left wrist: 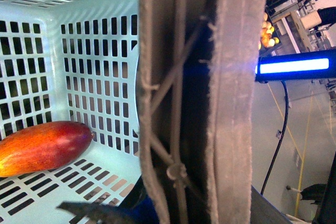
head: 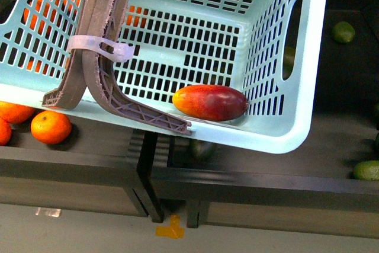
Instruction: Pick mango and avocado into basket
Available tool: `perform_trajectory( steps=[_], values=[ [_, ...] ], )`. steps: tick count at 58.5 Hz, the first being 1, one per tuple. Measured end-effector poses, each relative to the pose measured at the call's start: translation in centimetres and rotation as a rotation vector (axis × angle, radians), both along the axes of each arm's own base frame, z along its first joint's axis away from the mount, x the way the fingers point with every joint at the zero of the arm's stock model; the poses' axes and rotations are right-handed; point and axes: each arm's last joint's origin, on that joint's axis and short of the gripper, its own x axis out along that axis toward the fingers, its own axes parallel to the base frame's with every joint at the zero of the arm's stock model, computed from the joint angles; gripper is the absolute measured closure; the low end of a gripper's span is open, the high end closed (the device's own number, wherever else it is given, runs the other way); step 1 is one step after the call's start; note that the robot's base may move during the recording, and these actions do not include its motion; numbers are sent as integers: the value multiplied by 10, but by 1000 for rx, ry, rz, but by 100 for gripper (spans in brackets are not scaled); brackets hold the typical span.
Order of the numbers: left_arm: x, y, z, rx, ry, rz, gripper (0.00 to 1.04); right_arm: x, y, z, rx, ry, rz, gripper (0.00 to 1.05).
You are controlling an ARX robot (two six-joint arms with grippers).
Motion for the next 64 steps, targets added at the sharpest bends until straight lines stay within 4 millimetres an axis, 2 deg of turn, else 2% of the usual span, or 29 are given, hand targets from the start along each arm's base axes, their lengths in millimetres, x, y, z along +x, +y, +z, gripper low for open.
perform_trajectory(
  steps=[12,21,47,56,64],
  values=[
    [0,0,0,0,0,1,90,0,1,1,16,-17,-14,47],
    [0,0,0,0,0,0,90,1,0,10,36,-42,-16,47],
    [0,0,0,0,0,0,90,7,-6,71,55,-201,-31,48],
    [0,0,0,0,0,0,90,11,4,116,84,-332,-21,48],
    [0,0,0,0,0,0,90,14,25,185,114,-513,29,48]
  ],
)
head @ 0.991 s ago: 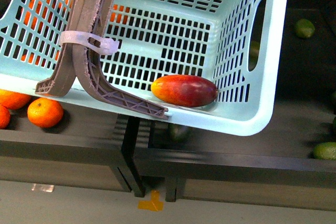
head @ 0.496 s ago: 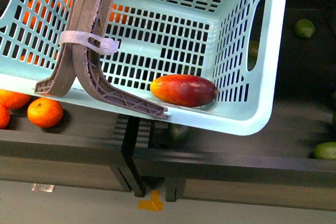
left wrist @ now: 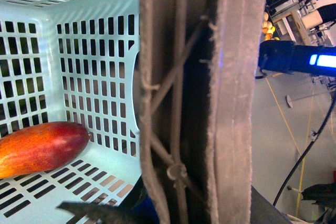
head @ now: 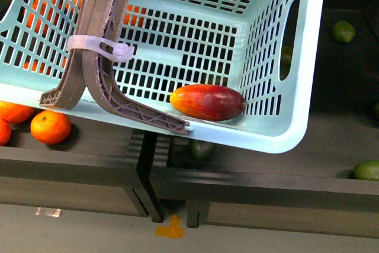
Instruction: Pick mango and avocado into basket
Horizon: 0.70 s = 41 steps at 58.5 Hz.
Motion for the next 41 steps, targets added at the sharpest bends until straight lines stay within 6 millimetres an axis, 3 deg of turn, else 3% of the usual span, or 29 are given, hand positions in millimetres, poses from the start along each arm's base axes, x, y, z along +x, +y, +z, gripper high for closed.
perform_trajectory(
  steps=[5,10,14,17,25,32,41],
  values=[
    [0,0,0,0,0,0,90,-5,21,47,25,-117,54,48],
    [0,0,0,0,0,0,90,-13,43,82,64,-200,111,48],
    [0,0,0,0,0,0,90,-26,77,116,127,-268,193,48],
    [0,0,0,0,0,0,90,-34,99,129,169,-286,247,48],
    [0,0,0,0,0,0,90,-47,146,138,236,-276,346,48],
    [0,0,0,0,0,0,90,-58,201,126,259,-212,438,48],
    [0,0,0,0,0,0,90,-68,245,114,247,-163,501,48]
  ],
)
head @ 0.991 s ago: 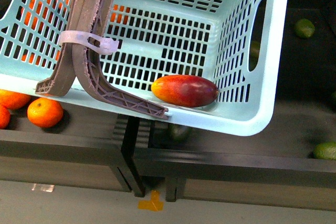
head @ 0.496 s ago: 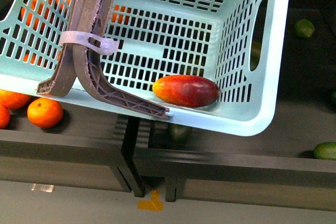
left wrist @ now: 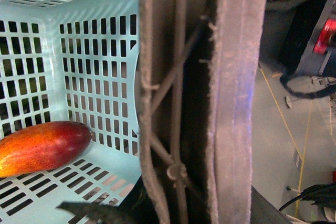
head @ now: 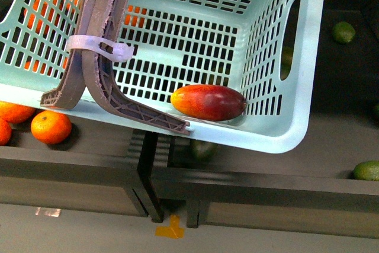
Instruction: Pick mango and avocado into basket
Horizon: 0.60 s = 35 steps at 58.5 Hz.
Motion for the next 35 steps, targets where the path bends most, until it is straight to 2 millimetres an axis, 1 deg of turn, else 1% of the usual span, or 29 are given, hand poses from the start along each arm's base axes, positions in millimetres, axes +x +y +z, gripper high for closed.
perform_trajectory(
  steps=[4,8,17,20,23,29,35],
  values=[
    [0,0,0,0,0,0,90,-1,8,-4,-18,9,-6,48],
    [0,0,0,0,0,1,90,0,11,-8,-21,24,-8,48],
    [0,0,0,0,0,0,90,1,12,-12,-41,36,-28,23],
    [0,0,0,1,0,0,90,0,11,-11,-44,26,-36,17],
    [0,0,0,0,0,0,90,-1,11,-6,-43,-4,-48,7],
    [0,0,0,0,4,2,90,-6,6,6,-56,-77,-74,9],
    [0,0,0,0,7,6,90,-19,-2,24,-105,-194,-139,9]
  ],
)
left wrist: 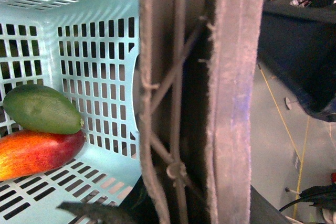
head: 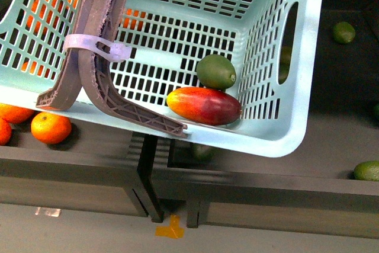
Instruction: Pick mango and avocado into basket
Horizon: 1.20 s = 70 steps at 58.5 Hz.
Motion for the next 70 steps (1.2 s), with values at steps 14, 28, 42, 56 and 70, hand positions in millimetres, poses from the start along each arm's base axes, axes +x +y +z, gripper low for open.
perform_trajectory(
  steps=[14,28,42,56,70],
  values=[
    [0,0,0,3,-4,1,90,-77,-27,21,-103,-169,-200,9],
    [0,-1,0,0,-4,-7,90,-117,-50,-11,-173,-438,-323,36],
    [0,0,0,0,-5,-4,90,-143,-75,-50,-217,-449,-318,74],
    [0,1,0,2,-5,0,90,-161,-89,-74,-231,-447,-316,103],
    [0,1,0,1,-4,0,90,-176,-98,-90,-230,-451,-321,103]
  ],
)
